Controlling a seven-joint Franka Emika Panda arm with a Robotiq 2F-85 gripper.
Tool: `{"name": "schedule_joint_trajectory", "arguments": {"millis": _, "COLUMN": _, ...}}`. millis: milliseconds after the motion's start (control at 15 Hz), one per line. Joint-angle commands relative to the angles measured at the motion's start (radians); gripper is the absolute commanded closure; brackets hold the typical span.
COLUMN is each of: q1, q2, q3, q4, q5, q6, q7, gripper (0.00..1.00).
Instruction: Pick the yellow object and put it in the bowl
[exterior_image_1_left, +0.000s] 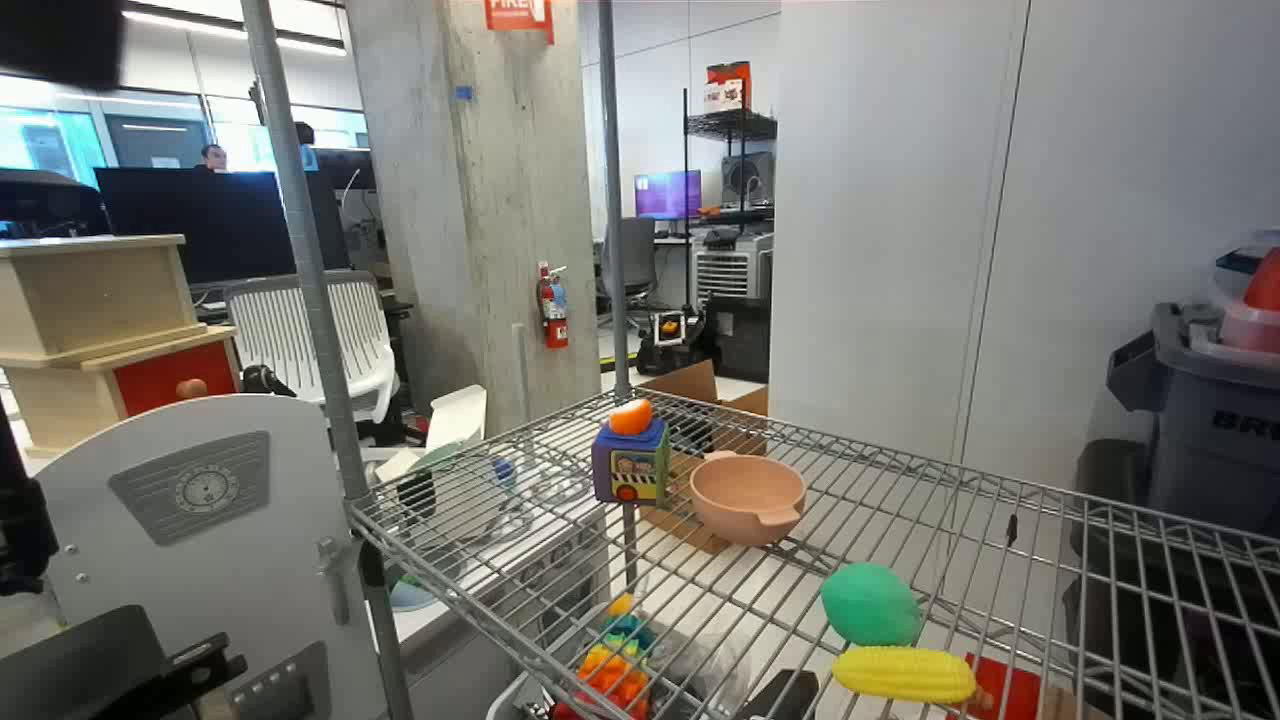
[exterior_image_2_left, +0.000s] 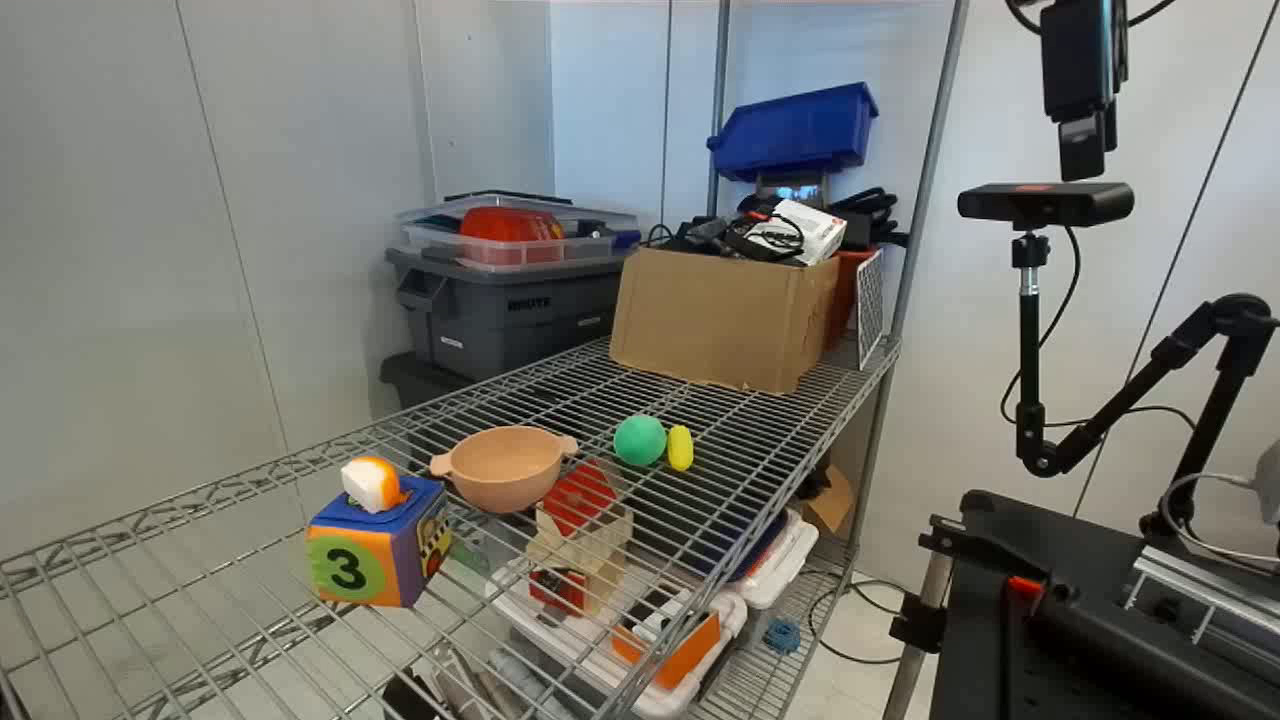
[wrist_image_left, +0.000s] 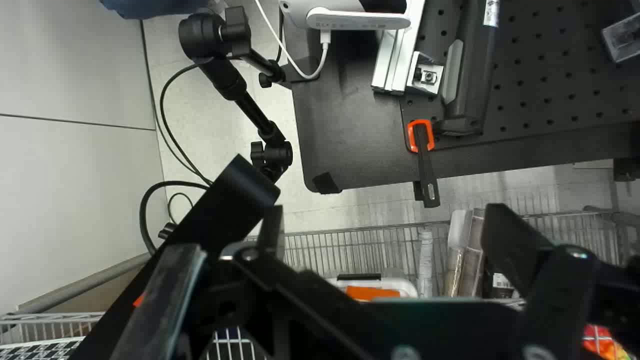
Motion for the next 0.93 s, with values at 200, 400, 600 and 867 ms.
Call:
{"name": "schedule_joint_trajectory", "arguments": {"millis": 200, "q1": 0.016, "q2": 0.000, "q3": -0.014, "q4": 0.003, "q5": -0.004, "q6": -0.004, "q7": 0.004, "gripper": 0.00}}
{"name": "schedule_joint_trajectory", "arguments": {"millis": 400, "q1": 0.016, "q2": 0.000, "q3": -0.014, "q4": 0.003, "q5": -0.004, "q6": -0.004, "q7": 0.004, "gripper": 0.00}}
{"name": "schedule_joint_trajectory", "arguments": {"millis": 600, "q1": 0.018, "q2": 0.033, "q3": -0.017, "q4": 0.032, "q5": 0.006, "q6": -0.006, "q7": 0.005, "gripper": 0.00}}
{"name": "schedule_joint_trajectory", "arguments": {"millis": 867, "q1": 0.031, "q2": 0.072, "q3": -0.005, "q4": 0.047, "q5": 0.012, "q6": 0.005, "q7": 0.024, "gripper": 0.00}}
